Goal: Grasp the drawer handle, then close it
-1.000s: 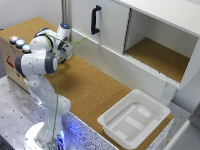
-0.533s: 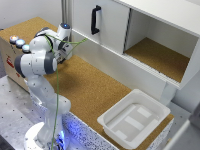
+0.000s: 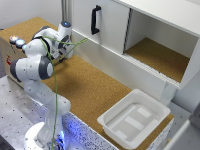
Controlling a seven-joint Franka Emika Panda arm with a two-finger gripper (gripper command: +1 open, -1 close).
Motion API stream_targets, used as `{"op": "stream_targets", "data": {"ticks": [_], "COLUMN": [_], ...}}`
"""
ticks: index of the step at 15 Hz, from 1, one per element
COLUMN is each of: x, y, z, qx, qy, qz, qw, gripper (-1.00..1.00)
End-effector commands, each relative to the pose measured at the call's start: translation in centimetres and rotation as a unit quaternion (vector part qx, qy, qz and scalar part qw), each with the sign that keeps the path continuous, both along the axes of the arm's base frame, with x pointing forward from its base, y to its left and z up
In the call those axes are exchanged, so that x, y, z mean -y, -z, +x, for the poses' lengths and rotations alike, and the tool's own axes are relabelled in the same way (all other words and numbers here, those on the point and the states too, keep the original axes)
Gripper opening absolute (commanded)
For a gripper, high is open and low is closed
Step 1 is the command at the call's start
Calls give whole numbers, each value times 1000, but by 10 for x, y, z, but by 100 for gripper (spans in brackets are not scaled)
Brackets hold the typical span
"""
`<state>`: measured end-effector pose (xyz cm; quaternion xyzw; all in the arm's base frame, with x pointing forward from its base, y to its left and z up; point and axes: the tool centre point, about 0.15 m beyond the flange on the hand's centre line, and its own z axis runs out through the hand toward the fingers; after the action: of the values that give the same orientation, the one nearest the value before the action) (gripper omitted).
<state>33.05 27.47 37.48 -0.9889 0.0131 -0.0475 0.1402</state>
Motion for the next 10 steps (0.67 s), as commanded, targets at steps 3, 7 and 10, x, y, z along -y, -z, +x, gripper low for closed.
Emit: {"op": "stream_targets", "data": {"ticks": [3, 7, 10], "x": [38, 43, 51], "y": [-55, -93, -137], "z": [19, 51, 76], "qx": [0, 5, 23], "qy": [-19, -58, -63], "qz": [-69, -82, -113], "qw": [997, 995, 991], "gripper": [100, 100, 100]}}
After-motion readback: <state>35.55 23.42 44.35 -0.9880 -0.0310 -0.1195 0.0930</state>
